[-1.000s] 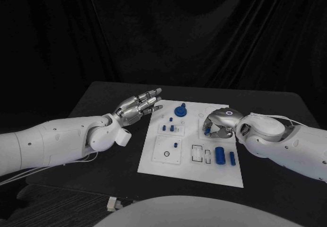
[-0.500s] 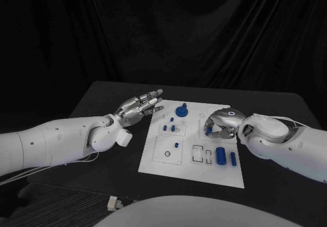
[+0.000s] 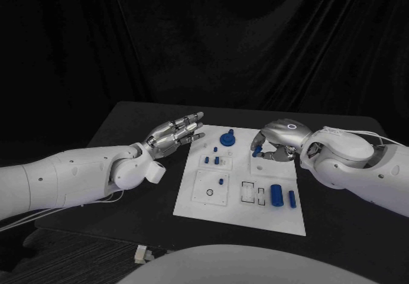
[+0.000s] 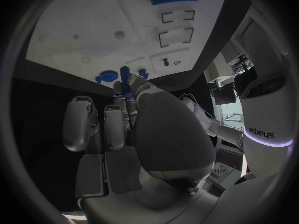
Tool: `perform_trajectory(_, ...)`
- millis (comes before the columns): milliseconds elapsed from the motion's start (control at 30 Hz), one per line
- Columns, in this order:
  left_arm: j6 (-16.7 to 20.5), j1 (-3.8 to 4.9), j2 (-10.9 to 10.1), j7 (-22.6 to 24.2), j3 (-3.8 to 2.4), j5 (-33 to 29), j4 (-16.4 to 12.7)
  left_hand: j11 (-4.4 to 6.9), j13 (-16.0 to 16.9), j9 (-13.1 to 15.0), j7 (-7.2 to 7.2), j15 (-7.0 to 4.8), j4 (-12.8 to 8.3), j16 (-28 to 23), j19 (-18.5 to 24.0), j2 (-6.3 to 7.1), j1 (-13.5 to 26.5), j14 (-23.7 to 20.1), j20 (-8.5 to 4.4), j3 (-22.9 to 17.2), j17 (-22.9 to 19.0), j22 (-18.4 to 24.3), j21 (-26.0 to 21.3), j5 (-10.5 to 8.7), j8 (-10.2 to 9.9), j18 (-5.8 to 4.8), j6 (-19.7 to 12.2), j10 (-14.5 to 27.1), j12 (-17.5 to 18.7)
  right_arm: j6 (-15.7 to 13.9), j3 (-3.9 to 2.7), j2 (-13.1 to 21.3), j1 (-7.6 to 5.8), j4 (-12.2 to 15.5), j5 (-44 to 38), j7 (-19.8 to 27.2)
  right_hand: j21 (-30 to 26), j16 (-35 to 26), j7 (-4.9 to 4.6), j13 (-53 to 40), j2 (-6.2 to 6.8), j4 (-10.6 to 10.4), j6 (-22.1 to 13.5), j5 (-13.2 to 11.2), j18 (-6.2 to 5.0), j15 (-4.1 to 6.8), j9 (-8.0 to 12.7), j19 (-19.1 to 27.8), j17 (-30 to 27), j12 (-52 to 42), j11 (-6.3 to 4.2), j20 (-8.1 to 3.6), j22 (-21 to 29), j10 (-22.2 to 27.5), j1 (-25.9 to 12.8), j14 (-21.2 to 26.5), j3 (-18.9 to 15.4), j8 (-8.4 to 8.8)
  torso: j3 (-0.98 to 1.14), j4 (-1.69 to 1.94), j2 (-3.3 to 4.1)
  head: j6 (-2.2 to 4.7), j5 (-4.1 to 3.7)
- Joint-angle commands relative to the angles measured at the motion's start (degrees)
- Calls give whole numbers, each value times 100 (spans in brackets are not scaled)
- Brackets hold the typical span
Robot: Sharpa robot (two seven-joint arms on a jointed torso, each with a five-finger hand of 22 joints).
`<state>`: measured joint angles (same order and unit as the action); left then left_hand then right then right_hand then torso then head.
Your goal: Assemble the parts on the task board
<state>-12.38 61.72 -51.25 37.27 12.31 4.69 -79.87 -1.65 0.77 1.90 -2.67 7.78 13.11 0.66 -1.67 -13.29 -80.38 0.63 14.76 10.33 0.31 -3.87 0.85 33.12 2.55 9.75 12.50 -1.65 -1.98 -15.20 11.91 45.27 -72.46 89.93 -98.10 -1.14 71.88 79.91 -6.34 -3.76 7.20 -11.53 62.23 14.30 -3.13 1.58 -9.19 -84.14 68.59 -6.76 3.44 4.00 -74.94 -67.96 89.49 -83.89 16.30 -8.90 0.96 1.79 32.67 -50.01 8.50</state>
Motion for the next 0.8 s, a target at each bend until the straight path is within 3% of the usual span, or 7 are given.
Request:
perform_trajectory(33,-52,-11,16,59,-6,-33,-3,1,6,3,-10,39,-31,24,1,-3,-37,-15,33,-13,4,5,18,32,25,58,35,-14,-23,37,-2,9,-59,241,126,-233,-2,36,-42,-3,73,12,0,-26,-60,-42,-16,-115,10,12,14,43,-1001,-52,13,-237,51,7,1,0,-1,1,-1)
perform_trajectory(300,0,-14,42,140,-6,-33,35,5,6,-2,33,17,-36,19,18,5,-40,-20,-10,-10,2,39,7,28,23,59,14,-14,-29,375,-2,-287,-80,690,-695,-545,-13,43,-70,-1,131,30,-49,-25,-64,-61,-23,-107,20,24,29,62,-998,-71,-19,-234,139,46,0,1,0,1,9)
perform_trajectory(433,92,-15,50,258,-6,-33,53,14,6,-13,103,-149,-8,-11,55,17,-21,-40,-220,10,-10,110,-16,1,13,52,-68,-9,-43,450,-2,-537,-36,705,-984,-630,-24,40,-58,0,150,41,-72,-27,-69,-47,-23,-102,13,33,19,63,-994,-69,-28,-231,181,65,0,0,0,1,35)
perform_trajectory(533,192,-16,45,348,-6,-33,50,-171,8,-38,348,-444,30,-66,105,22,-11,-63,-491,34,-31,212,-42,-9,-38,56,-313,-7,-67,479,-2,-764,22,639,-1119,-647,-23,42,-61,0,153,46,-75,-21,-70,-45,-24,-102,18,35,18,62,-994,-70,-31,-231,197,69,0,0,0,1,85)
perform_trajectory(700,421,-18,28,493,-6,-33,49,-6,3,-72,501,-762,203,-66,166,53,82,-63,-933,123,-31,379,-83,-118,-87,-28,-599,13,-74,427,-2,-1115,170,448,-1392,-625,-25,45,-66,1,161,50,-80,-19,-70,-46,-24,-101,25,38,21,62,-994,-69,-37,-232,208,74,0,1,2,1,135)
perform_trajectory(767,516,-20,21,542,-6,-33,47,16,1,-87,568,-794,291,-66,167,81,114,-63,-969,164,-31,387,-85,-208,-111,-58,-699,23,-71,383,-2,-1232,237,366,-1523,-604,-30,40,-67,0,168,54,-83,-16,-71,-47,-24,-100,14,38,21,63,-992,-72,-41,-230,214,78,0,0,0,1,151)
perform_trajectory(800,580,-22,14,577,-6,-33,45,-9,1,-91,679,-755,274,-66,167,103,61,-63,-827,161,-31,387,-85,-206,-120,-35,-732,27,-74,342,-2,-1324,299,296,-1643,-583,-24,43,-66,0,175,56,-87,-15,-70,-47,-24,-101,19,38,21,64,-994,-74,-46,-230,219,81,-1,1,0,1,159)
